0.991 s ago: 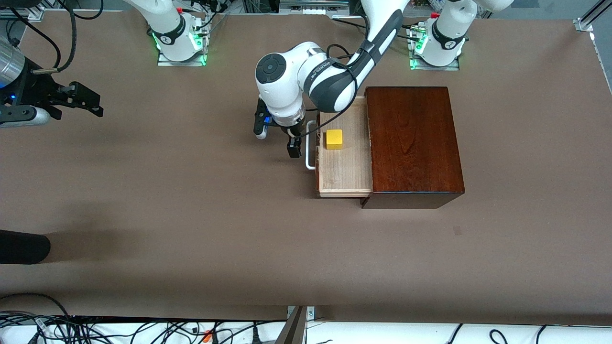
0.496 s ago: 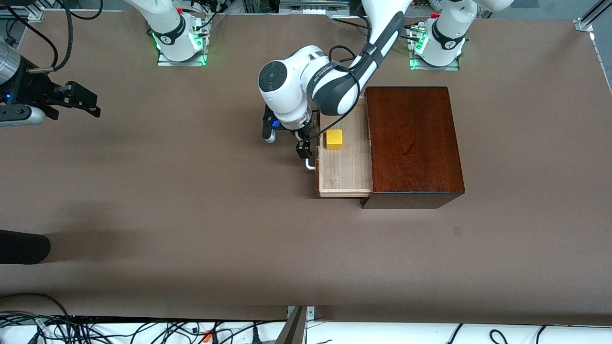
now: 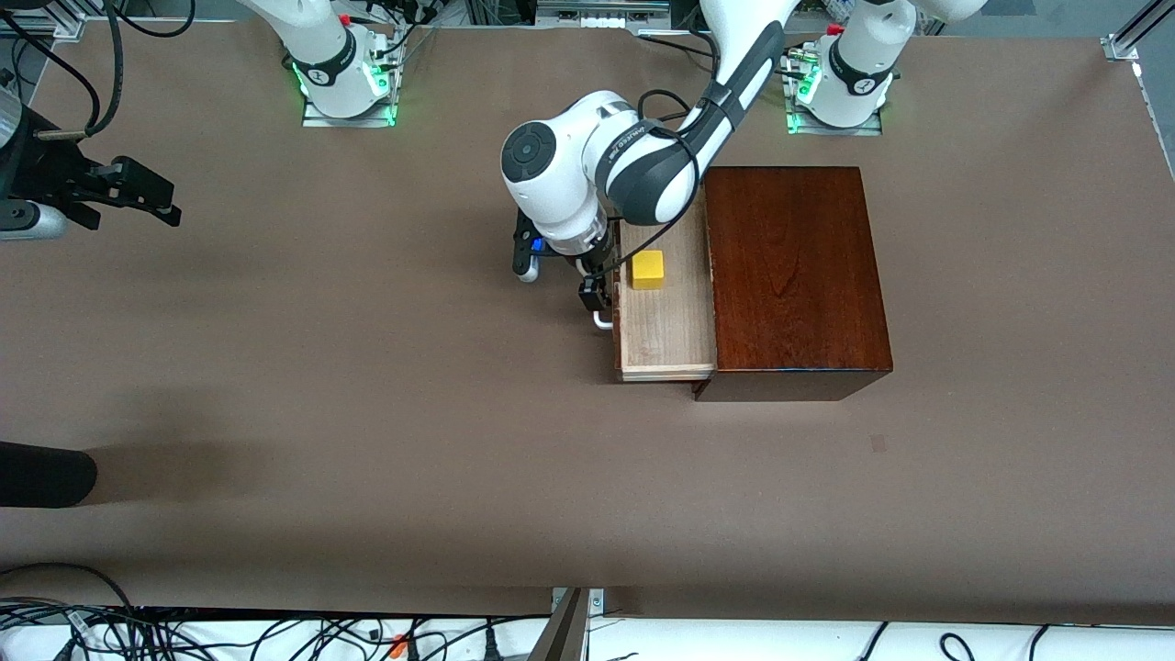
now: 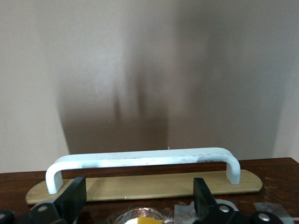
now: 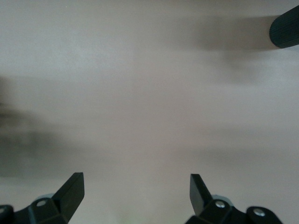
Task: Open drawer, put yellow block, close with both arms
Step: 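Push the drawer shut into the box with the left gripper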
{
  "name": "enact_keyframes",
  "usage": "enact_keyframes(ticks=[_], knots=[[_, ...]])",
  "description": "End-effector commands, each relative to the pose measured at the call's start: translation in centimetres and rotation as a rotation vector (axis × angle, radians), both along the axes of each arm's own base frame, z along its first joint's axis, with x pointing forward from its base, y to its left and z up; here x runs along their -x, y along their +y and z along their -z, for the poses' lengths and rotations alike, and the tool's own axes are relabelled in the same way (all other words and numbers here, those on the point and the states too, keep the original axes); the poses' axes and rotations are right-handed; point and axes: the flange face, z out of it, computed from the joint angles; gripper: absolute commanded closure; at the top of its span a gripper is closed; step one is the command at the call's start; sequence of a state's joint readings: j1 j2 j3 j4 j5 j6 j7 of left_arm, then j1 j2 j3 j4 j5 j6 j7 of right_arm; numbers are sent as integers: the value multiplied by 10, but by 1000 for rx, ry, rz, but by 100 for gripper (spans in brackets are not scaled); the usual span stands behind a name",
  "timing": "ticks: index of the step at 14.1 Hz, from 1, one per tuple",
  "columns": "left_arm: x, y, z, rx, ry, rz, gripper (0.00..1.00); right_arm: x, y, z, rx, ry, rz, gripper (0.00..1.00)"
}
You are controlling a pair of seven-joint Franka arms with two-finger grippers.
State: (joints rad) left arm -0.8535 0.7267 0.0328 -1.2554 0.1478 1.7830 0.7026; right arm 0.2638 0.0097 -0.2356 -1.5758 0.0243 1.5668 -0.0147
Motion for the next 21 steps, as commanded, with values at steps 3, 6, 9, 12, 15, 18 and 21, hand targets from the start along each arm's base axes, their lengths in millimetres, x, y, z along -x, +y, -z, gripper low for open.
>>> enact_keyframes(ticks=[3,6,9,12,15,18,21], knots=[[-36,52,-16,-107,-33,-33,0,-2,-2,-6,8,-13,6,0],[-37,60,-18,-143,-26,-40,0,-2,-2,-8,3,-17,14,0],[-39,68,-20,-174,-18,-49,0,-2,-1,-7,-1,-15,18,0],[-38,76,-13,-201,5,-61,0,-2,-2,-10,-1,-22,12,0],[-35,80,-12,-230,29,-70,0,-3,-3,-10,-1,-23,20,0],[-36,91,-12,-258,53,-88,0,-4,-3,-10,-1,-31,17,0],[-33,101,0,-329,43,-69,0,-4,-1,-10,-4,-31,17,0]])
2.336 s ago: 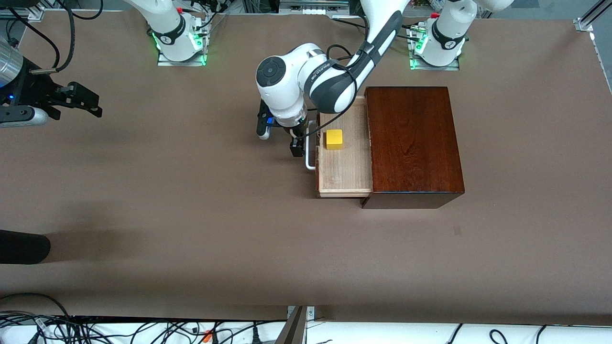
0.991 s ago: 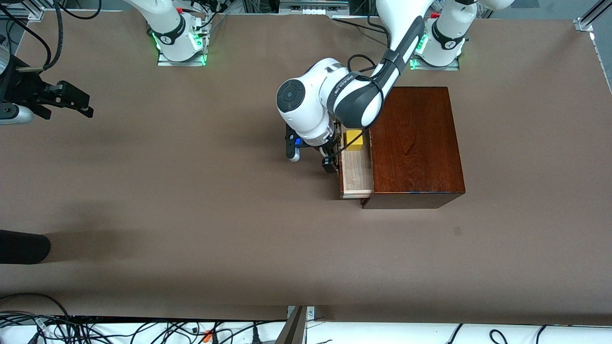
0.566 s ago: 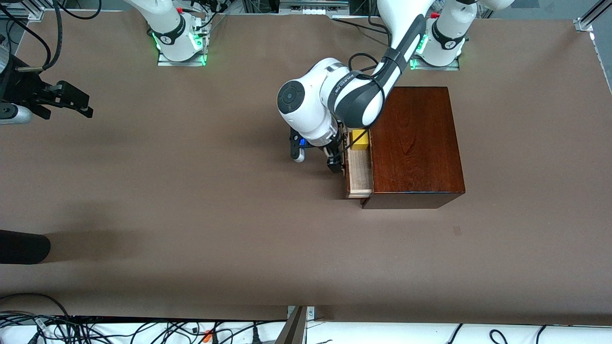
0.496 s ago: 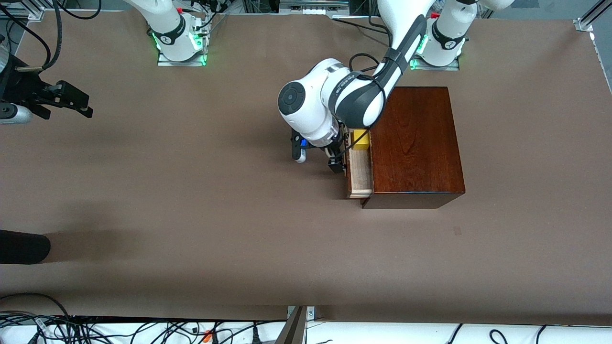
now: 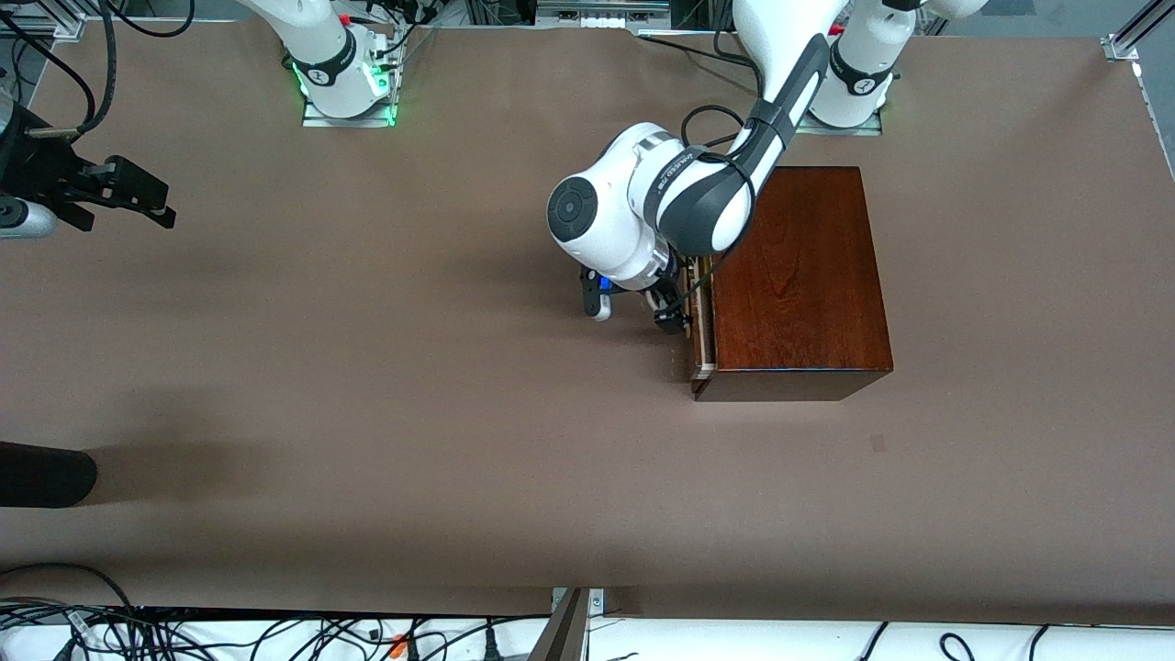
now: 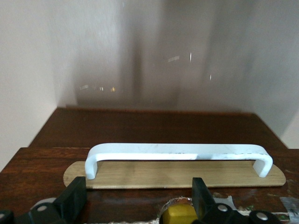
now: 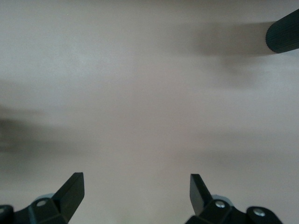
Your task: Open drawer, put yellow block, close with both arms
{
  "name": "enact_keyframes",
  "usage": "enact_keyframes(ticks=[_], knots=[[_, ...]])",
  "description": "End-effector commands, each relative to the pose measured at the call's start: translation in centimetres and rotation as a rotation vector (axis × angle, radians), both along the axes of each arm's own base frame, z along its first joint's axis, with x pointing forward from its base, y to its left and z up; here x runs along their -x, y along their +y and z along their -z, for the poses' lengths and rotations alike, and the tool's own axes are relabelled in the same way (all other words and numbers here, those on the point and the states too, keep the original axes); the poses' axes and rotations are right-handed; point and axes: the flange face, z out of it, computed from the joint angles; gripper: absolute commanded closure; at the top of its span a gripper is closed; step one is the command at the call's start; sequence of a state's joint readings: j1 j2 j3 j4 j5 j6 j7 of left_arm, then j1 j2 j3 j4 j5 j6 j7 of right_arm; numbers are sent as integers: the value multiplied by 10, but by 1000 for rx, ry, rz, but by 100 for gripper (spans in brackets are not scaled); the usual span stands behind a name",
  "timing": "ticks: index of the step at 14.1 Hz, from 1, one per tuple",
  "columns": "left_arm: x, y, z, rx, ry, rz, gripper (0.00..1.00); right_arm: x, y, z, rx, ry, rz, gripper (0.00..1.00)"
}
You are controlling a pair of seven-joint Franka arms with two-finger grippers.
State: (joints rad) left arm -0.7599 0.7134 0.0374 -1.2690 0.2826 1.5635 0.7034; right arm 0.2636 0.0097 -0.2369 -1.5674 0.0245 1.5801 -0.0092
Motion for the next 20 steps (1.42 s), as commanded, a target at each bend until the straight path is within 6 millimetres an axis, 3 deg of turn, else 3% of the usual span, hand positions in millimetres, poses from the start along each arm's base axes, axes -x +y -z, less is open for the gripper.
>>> enact_keyframes(ticks=[1,9,11,13,16,18,20], knots=[[6,19,-3,-83,3,23,0,-2,1,-5,-3,-11,8,0],[4,35,1,-180,16,15,0,-4,1,-7,-4,-31,4,0],[11,12,0,-122,-25,11,0,-4,2,-7,-4,-31,3,0],[33,-26,-1,-48,-95,-51,0,-4,2,-7,-4,-31,3,0],[47,-67,-30,73,-215,-222,0,-4,3,-7,-5,-31,1,0],[49,-86,-69,154,-317,-404,0,-4,2,-7,-4,-31,0,0],[53,-92,-110,197,-417,-591,0,-4,2,-7,-4,-31,0,0]])
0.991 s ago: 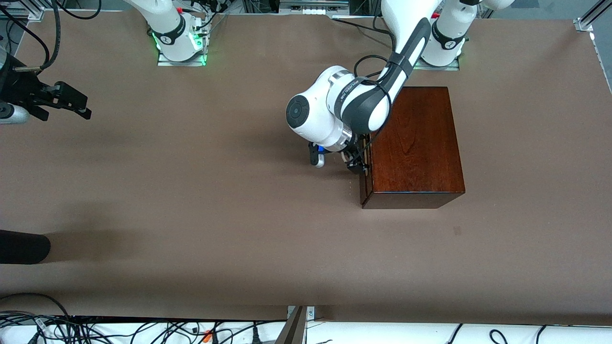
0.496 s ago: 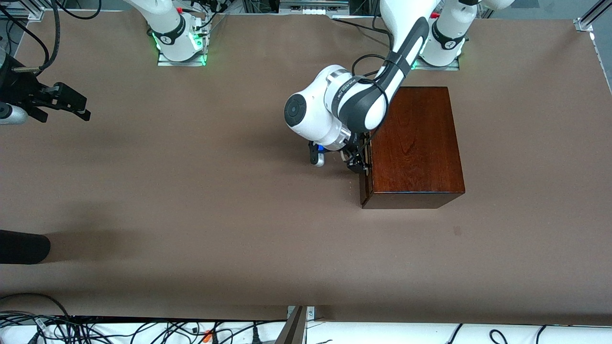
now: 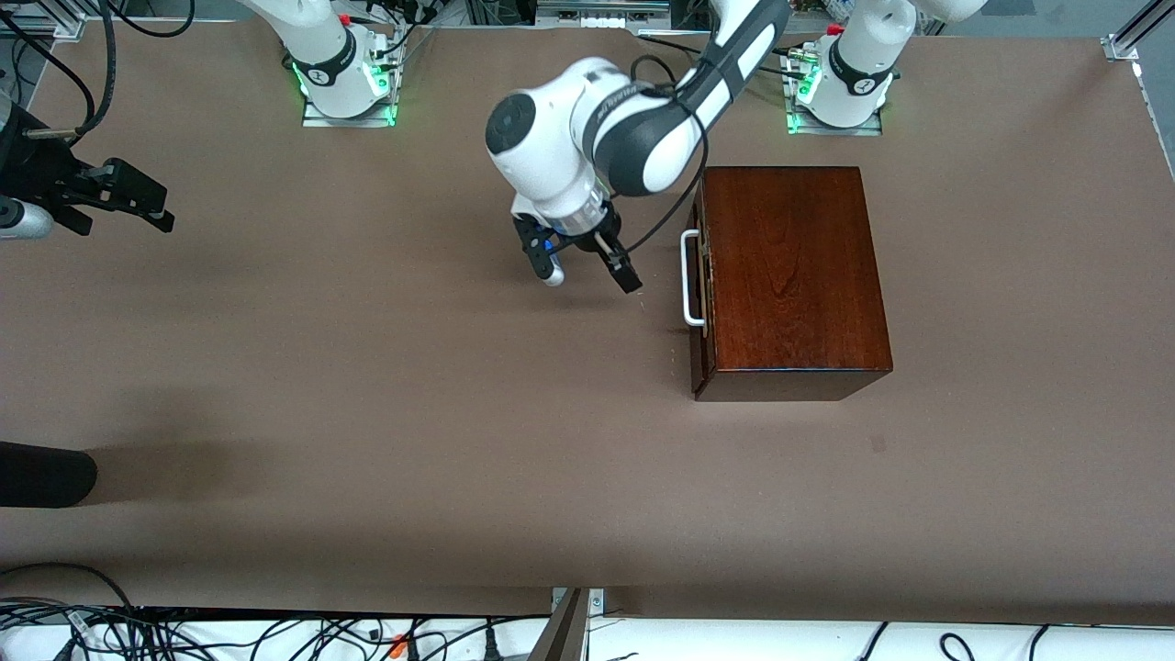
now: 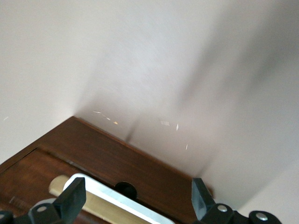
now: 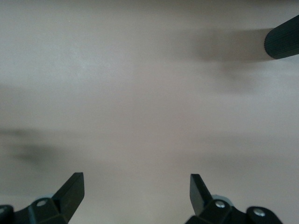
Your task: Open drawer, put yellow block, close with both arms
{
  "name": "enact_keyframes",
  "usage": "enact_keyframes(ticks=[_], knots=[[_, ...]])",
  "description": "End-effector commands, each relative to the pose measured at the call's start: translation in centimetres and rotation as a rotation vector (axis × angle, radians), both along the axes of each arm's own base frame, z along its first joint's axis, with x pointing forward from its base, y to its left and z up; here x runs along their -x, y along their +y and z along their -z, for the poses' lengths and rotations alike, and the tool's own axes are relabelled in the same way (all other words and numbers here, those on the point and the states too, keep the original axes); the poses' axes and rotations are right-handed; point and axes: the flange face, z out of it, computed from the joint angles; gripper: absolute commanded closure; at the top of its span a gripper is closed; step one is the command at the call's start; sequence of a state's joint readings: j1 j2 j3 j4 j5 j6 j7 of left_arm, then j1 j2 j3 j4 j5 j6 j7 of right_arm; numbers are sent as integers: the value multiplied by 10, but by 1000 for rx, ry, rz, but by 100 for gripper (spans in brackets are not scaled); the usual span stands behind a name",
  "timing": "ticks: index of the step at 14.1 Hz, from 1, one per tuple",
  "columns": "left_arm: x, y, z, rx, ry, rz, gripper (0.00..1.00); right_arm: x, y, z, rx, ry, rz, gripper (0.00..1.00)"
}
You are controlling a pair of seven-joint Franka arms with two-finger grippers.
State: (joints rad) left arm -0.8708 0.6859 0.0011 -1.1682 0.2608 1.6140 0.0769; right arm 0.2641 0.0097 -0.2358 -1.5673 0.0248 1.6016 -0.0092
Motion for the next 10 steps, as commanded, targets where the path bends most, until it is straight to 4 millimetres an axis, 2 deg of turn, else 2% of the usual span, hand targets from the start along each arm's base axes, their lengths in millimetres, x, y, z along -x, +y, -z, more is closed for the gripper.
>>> enact_keyframes(ticks=[1,3,6,8,9,10], knots=[[1,5,-70,87,-123,-271,0,-2,1,-5,-3,-9,-1,0],[-4,21,-114,146,-216,-474,0,-2,1,-5,-3,-9,-1,0],[-31,75,-169,199,-285,-617,0,-2,1,-5,-3,-8,-3,0],[-54,133,-210,231,-290,-718,0,-2,1,-5,-3,-8,-4,0],[-66,171,-229,260,-264,-792,0,-2,1,-5,-3,-8,-4,0],[-78,210,-238,266,-224,-870,0,-2,1,-5,-3,-8,-4,0]])
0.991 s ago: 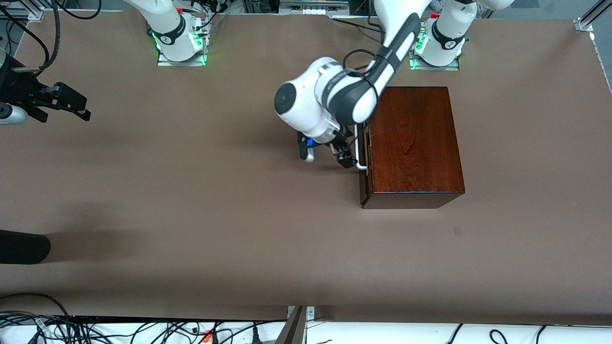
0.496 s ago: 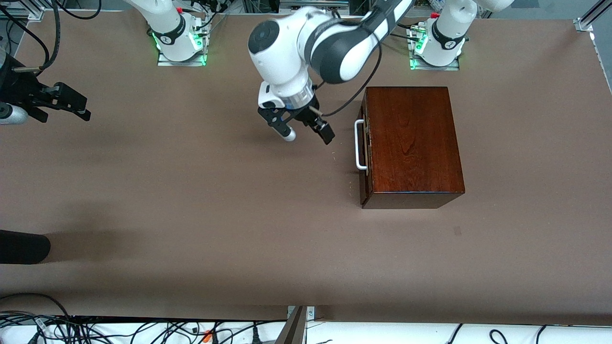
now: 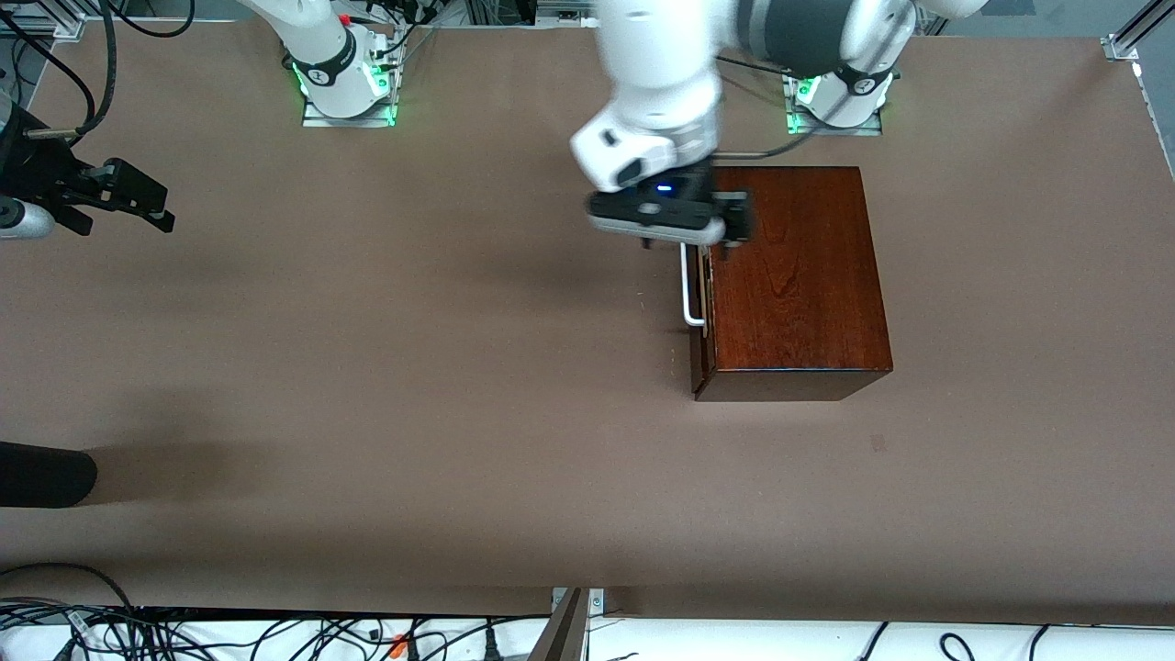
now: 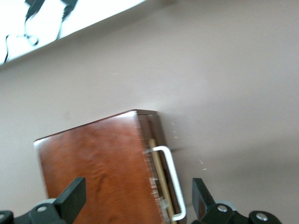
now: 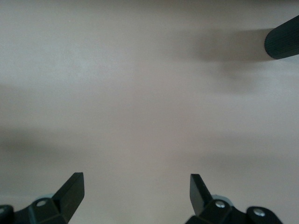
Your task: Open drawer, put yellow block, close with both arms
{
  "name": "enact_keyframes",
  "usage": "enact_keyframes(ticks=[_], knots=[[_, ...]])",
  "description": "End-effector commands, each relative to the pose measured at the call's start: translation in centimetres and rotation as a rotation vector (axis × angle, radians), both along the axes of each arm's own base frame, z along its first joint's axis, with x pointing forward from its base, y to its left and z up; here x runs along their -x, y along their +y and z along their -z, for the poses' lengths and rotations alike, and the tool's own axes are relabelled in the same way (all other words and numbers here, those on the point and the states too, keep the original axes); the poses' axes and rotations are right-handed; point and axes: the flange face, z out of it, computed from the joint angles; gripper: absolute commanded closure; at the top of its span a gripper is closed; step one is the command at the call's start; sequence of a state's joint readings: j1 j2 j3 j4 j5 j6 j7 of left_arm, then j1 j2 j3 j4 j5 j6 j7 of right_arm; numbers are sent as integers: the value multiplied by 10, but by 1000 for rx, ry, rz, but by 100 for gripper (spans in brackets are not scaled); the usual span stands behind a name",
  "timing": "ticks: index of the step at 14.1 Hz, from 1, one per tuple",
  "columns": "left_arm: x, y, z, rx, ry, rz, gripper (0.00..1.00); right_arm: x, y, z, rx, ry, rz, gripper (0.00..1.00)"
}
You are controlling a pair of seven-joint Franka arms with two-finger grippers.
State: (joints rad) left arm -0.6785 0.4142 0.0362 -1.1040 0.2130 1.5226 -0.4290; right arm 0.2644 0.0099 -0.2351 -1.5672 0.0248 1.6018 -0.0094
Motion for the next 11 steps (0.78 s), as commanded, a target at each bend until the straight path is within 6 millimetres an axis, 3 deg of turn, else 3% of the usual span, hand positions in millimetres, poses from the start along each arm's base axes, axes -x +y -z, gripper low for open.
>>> enact_keyframes(ticks=[1,3,6,8,9,11], knots=[[-22,106,-31,88,79,-181,0,-2,1,-5,-3,-8,-3,0],[-23,167,-43,141,108,-264,0,-2,1,-5,-3,-8,-3,0],[-6,228,-50,157,95,-339,0,-2,2,-5,-3,-6,-4,0],[6,273,-42,179,79,-301,0,-2,1,-5,-3,-6,-3,0],[10,292,-39,199,85,-260,0,-2,2,-5,-3,-6,-4,0],[11,309,-35,198,97,-227,0,-2,1,-5,-3,-6,-3,0]])
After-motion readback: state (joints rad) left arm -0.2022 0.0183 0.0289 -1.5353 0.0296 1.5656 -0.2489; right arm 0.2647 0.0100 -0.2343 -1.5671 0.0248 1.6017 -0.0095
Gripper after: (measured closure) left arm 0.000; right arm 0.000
